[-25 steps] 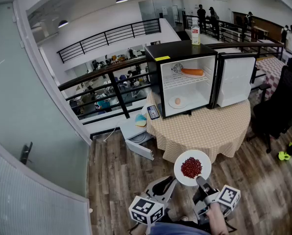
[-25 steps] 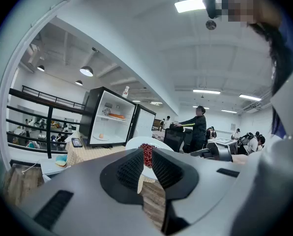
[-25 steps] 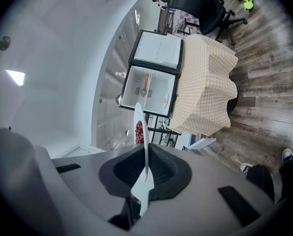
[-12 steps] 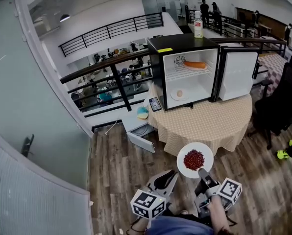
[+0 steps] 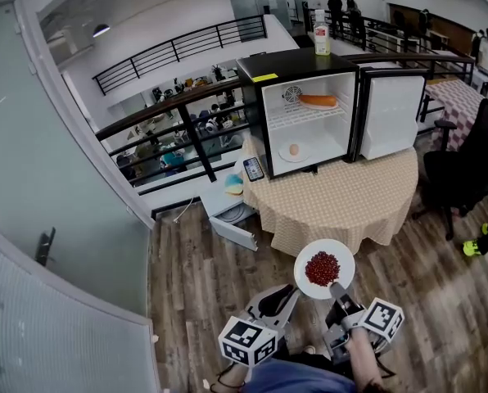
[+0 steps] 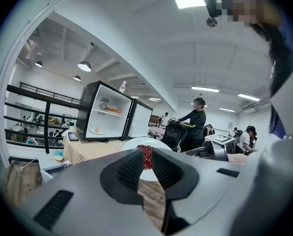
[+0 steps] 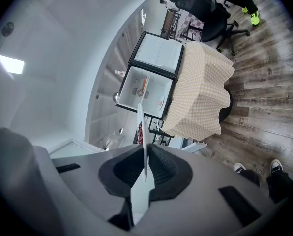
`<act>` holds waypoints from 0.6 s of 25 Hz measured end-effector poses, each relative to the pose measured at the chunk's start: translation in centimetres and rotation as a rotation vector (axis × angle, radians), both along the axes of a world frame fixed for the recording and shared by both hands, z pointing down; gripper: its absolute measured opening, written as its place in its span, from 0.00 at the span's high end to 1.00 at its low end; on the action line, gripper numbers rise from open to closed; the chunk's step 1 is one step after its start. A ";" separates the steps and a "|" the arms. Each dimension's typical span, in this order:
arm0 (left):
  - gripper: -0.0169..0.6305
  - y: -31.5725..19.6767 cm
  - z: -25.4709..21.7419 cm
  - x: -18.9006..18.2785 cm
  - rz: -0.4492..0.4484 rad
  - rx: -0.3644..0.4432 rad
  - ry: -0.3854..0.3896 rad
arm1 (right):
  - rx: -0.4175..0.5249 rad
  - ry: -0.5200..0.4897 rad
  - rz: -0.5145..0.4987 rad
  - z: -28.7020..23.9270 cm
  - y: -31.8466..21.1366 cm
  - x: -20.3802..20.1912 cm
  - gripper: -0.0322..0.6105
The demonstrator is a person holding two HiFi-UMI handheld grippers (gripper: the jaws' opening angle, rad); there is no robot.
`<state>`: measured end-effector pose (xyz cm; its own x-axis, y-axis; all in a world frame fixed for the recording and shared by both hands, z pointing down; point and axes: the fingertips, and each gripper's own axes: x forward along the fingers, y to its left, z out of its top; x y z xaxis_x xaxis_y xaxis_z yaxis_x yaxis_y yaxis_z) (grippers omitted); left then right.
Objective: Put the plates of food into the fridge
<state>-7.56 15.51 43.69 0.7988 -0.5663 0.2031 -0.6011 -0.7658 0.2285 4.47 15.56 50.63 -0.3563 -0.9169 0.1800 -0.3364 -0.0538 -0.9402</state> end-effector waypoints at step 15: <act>0.90 -5.1 1.5 1.8 0.032 -0.031 -0.022 | -0.035 0.021 0.036 1.7 -4.4 2.3 0.91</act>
